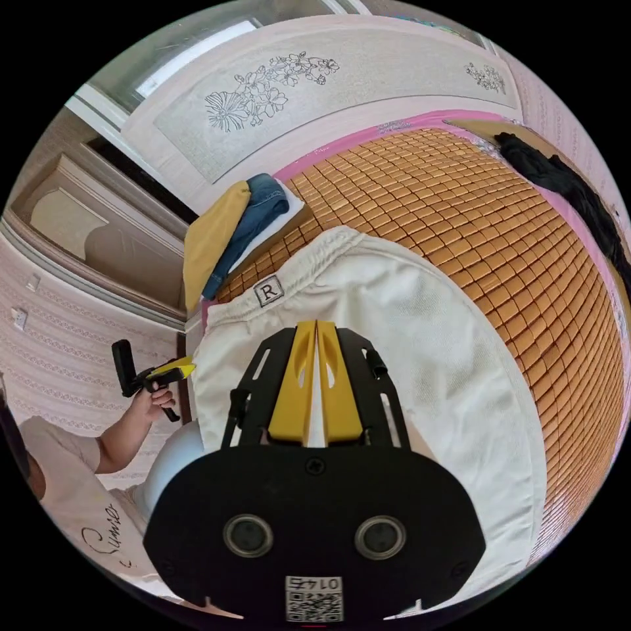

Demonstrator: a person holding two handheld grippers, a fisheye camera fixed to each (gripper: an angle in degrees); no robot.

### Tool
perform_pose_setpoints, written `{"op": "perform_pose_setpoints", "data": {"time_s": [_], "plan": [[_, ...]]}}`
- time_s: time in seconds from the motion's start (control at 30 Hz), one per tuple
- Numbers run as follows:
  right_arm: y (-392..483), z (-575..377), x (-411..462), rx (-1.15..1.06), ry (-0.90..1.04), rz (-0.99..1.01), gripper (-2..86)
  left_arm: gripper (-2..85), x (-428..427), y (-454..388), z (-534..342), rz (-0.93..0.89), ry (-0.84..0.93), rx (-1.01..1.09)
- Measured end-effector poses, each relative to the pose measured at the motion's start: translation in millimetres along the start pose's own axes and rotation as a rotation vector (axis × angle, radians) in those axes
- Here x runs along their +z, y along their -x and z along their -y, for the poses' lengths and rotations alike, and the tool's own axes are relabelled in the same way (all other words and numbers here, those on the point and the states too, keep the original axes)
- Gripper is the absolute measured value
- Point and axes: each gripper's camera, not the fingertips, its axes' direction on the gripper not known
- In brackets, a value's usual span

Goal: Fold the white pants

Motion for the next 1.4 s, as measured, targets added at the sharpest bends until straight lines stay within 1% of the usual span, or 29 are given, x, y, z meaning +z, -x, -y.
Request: {"op": "perform_pose_setpoints", "data": {"time_s": [0.03,0.07,0.1,0.17,0.2,0.23,0.27,0.3,0.33,0.37,0.4,0.43,0.47,0.5,0.57,0.63,0.67,0.73,0.8,0.93,1.0,1.1,1.2,1.27,1.33,1.4], "plan": [[-3,-36,-25,0.004,-0.037,0.054,-0.8,7.3,-4,-5,3,0.029,-0.017,0.007],[-9,-78,-48,0.038,-0.064,0.059,-0.7,7.6,-4,-6,5,0.041,-0.025,0.002],[-12,-101,-60,0.069,-0.073,0.045,-0.6,8.4,-1,-9,10,0.053,-0.04,-0.013],[-30,-201,-104,0.282,-0.083,-0.069,0.1,8.8,14,-9,21,0.023,-0.016,-0.04],[-34,-229,-115,0.349,-0.087,-0.094,0.3,8.4,30,-9,28,-0.009,0.043,-0.063],[-40,-286,-137,0.49,-0.086,-0.139,1.0,7.3,43,-11,33,0.007,0.095,-0.069],[-42,-344,-158,0.636,-0.082,-0.184,2.1,6.3,47,-14,34,0.032,0.106,-0.059],[-42,-374,-168,0.715,-0.084,-0.211,2.9,4.4,52,-19,36,0.08,0.121,-0.027],[-39,-433,-189,0.894,-0.111,-0.253,4.9,3.6,55,-25,38,0.093,0.137,-0.004],[-32,-489,-208,1.061,-0.165,-0.258,7.5,3.2,55,-28,39,0.101,0.146,0.004],[-27,-516,-216,1.136,-0.2,-0.256,8.1,2.4,54,-34,40,0.114,0.16,0.018],[-13,-564,-230,1.264,-0.269,-0.27,9.2,1.8,53,-39,40,0.129,0.172,0.031],[3,-603,-241,1.364,-0.324,-0.323,10.0,1.6,52,-41,40,0.135,0.181,0.034],[10,-619,-245,1.409,-0.341,-0.356,10.4,1.3,50,-45,41,0.147,0.196,0.038],[31,-672,-250,1.57,-0.384,-0.427,13.6,1.0,47,-50,42,0.164,0.221,0.039],[38,-701,-245,1.662,-0.441,-0.391,15.7,0.9,45,-59,42,0.184,0.242,0.03],[39,-715,-238,1.686,-0.494,-0.323,16.3,0.9,45,-62,41,0.19,0.246,0.032],[36,-726,-226,1.688,-0.521,-0.242,16.5,1.0,48,-74,38,0.221,0.248,0.051],[31,-729,-216,1.661,-0.507,-0.192,15.9,1.2,51,-82,35,0.247,0.251,0.054],[35,-730,-219,1.564,-0.593,-0.153,6.4,1.4,56,-101,31,0.284,0.257,0.074],[42,-730,-231,1.503,-0.638,-0.15,4.9,1.4,52,-114,30,0.28,0.248,0.112],[57,-719,-263,1.381,-0.701,-0.212,3.6,1.6,42,-145,35,0.245,0.219,0.199],[59,-688,-304,1.238,-0.684,-0.34,3.2,1.8,36,-190,49,0.227,0.176,0.316],[49,-650,-340,1.11,-0.652,-0.455,3.1,2.0,35,-218,63,0.193,0.134,0.369],[31,-619,-365,1.037,-0.623,-0.51,3.2,2.5,44,-251,92,0.127,0.063,0.409],[2,-592,-387,1.002,-0.608,-0.518,3.6,3.3,64,-273,121,0.107,0.021,0.417]]}}
